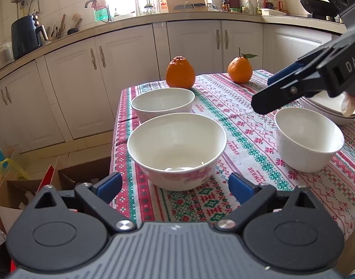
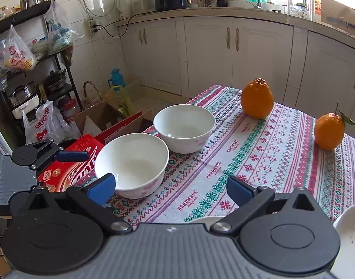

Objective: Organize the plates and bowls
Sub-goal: 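Move the right tool to another white bowl and grasp its rim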

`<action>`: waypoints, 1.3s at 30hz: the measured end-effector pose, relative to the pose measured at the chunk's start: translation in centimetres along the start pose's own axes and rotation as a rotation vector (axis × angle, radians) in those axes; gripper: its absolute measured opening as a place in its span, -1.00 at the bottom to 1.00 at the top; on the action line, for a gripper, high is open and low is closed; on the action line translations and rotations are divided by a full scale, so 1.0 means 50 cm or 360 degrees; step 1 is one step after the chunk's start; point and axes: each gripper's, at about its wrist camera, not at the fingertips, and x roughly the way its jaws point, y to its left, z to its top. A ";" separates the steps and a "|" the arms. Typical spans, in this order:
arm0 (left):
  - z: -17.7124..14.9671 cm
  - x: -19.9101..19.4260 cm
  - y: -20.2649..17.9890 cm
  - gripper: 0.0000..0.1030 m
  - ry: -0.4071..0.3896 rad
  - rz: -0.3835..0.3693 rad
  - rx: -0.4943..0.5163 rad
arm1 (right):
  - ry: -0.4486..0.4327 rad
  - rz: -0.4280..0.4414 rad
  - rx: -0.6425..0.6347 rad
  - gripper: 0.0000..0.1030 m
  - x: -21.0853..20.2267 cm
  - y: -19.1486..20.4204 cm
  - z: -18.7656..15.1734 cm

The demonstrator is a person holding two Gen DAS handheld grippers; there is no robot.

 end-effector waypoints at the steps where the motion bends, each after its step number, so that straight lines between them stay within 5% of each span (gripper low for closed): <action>1: 0.001 0.003 0.003 0.90 -0.0002 0.0000 -0.0003 | 0.0005 0.0011 -0.0003 1.00 0.007 0.002 0.004; 9: -0.004 0.033 0.014 0.89 0.0011 -0.0024 0.0020 | 0.0077 0.0093 0.0013 0.95 0.079 0.006 0.034; 20: 0.000 0.053 0.016 0.82 0.0000 -0.0059 0.0061 | 0.0196 0.0189 0.0002 0.54 0.166 0.011 0.060; 28: 0.002 0.055 0.017 0.69 0.0002 -0.0120 0.0056 | 0.0241 0.0235 0.0010 0.25 0.190 0.008 0.067; 39: 0.005 0.054 0.014 0.66 0.0007 -0.0125 0.0074 | 0.0241 0.0275 0.0015 0.15 0.193 0.008 0.069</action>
